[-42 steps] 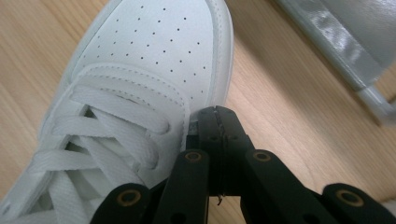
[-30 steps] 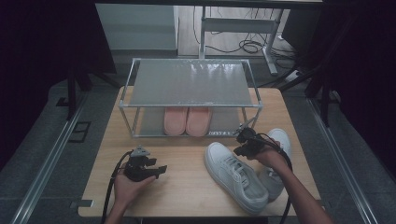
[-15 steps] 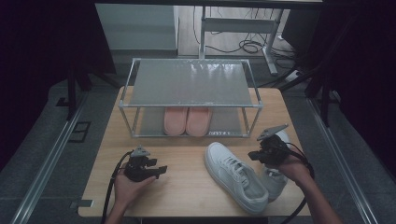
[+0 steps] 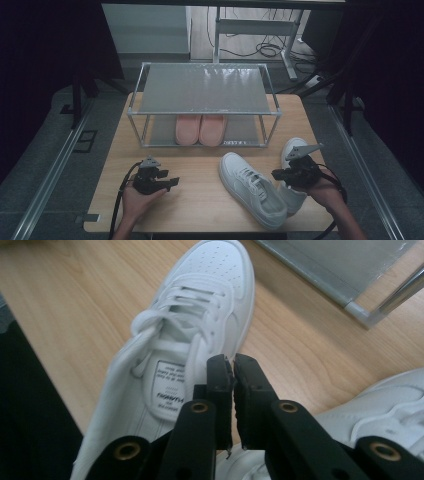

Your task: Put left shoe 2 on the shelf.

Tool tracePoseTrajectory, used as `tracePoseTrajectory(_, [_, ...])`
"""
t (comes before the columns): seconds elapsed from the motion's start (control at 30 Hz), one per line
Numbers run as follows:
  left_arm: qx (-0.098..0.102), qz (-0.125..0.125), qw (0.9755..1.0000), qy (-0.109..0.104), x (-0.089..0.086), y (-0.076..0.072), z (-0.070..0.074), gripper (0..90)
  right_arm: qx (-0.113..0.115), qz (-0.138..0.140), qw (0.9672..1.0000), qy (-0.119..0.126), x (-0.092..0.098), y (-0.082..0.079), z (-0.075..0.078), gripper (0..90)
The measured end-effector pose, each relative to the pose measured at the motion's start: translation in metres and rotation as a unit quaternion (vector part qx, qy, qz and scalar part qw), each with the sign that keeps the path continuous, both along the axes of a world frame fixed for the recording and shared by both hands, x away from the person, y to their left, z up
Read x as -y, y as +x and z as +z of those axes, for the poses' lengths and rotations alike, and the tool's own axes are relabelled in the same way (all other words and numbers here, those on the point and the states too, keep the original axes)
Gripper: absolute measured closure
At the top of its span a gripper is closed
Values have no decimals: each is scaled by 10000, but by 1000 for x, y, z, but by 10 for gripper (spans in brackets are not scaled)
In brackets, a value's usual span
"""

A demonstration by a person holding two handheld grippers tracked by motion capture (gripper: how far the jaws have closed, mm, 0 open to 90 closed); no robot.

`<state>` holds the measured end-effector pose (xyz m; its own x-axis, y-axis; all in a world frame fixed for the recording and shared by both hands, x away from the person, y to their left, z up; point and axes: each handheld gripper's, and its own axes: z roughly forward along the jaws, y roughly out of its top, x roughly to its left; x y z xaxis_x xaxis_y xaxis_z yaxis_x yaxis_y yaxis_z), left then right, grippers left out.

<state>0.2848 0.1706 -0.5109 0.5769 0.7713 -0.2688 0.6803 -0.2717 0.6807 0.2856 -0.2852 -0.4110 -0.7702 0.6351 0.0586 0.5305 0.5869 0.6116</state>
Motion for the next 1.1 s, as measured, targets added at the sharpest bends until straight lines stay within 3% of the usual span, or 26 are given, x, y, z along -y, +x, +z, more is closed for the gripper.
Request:
tracePoseTrajectory(0.53, [-4, -21, 10000, 32, 2, 0, 0, 416, -80, -5, 10000, 41, 4, -18, -8, 646])
tracePoseTrajectory(0.8, [-12, -26, 10000, 49, 2, 0, -1, 415, -99, 47, 9999, -53, -6, -13, -13, 618])
tracePoseTrajectory(1.1, [-16, -32, 10000, 46, 2, 0, -1, 415, -192, 63, 9993, -329, -22, 2, -25, 599])
